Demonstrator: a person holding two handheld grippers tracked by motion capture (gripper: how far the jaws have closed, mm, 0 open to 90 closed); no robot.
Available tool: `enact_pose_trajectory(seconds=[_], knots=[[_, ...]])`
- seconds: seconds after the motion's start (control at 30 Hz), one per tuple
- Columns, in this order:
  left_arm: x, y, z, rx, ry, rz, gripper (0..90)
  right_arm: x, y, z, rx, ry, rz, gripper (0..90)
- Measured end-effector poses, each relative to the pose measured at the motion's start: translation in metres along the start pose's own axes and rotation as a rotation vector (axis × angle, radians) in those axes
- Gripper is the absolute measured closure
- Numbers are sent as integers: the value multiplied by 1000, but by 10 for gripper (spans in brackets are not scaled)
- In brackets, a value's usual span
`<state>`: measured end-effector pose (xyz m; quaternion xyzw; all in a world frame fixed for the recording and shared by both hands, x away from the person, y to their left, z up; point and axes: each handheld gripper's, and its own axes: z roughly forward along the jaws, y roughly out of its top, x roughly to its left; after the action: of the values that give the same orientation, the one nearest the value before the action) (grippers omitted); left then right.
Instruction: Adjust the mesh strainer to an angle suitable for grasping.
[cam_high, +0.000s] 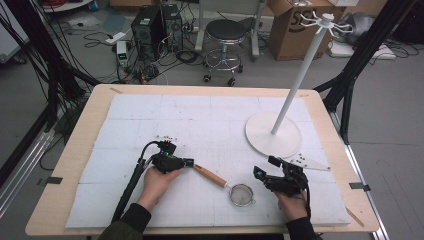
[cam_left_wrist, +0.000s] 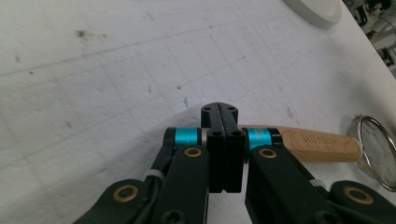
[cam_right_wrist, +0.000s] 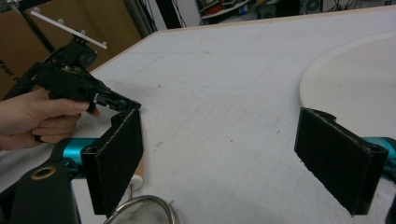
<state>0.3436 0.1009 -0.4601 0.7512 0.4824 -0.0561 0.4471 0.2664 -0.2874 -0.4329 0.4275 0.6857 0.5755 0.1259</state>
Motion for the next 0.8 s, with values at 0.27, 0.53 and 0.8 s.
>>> enact_pose_trajectory(seconds=[0.27,0.53,0.8], knots=[[-5,-1,2,9,-3,5,900,0,0,0,3,0,1,150],[-2,-4,-5,-35,-40,5,899,0,0,0,5,-2,2,150],[-1,-6,-13,-53,-27,36,641,0,-1,0,5,-5,-2,150]])
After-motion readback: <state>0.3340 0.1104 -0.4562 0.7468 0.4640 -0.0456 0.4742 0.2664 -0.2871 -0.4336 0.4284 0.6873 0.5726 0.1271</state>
